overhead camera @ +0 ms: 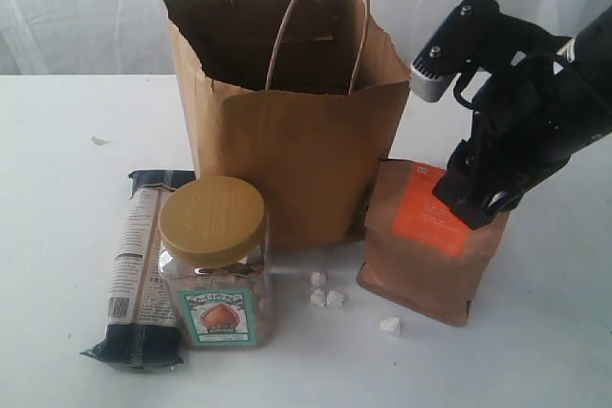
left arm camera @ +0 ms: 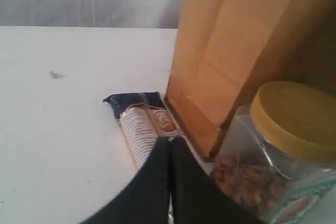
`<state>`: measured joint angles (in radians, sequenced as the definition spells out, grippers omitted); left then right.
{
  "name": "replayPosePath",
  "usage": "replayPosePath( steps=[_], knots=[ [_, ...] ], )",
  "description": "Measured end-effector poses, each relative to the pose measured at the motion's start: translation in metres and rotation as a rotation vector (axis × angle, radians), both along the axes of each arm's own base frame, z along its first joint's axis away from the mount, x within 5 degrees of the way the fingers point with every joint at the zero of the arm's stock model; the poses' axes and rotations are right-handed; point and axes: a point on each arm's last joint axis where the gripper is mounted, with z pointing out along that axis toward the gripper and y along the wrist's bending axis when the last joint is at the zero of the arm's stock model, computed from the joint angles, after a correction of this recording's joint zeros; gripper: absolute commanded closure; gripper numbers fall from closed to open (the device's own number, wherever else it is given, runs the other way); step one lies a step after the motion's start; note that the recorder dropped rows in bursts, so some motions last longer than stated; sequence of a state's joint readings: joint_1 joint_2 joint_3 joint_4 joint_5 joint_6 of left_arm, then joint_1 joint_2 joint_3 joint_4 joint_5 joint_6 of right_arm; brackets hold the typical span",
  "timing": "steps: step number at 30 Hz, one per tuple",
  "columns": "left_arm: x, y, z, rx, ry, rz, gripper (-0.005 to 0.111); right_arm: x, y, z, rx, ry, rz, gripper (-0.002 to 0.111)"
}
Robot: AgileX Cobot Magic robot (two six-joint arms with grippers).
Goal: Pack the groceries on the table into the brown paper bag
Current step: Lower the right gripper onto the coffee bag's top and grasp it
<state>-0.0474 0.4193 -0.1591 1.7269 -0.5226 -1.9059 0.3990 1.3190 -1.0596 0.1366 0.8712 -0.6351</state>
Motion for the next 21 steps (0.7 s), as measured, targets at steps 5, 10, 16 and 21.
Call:
replayPosePath(
  steps=[5,10,16,21],
  knots=[
    [-0.002,-0.004,0.001,-0.008,-0.003,-0.046,0.107,0.002,0.000,-0.009,0.005,-0.012,-0.009,0.054],
    [-0.023,0.001,0.016,-0.004,-0.202,0.012,0.107,0.006,0.002,-0.029,-0.014,0.029,-0.013,0.056],
    [-0.044,0.006,0.027,0.023,-0.406,0.130,0.107,0.022,0.009,-0.040,0.029,-0.005,-0.041,0.058],
    [-0.040,0.007,0.010,0.021,-0.354,0.145,0.107,0.022,0.010,-0.045,0.033,0.018,-0.046,0.058]
  ],
)
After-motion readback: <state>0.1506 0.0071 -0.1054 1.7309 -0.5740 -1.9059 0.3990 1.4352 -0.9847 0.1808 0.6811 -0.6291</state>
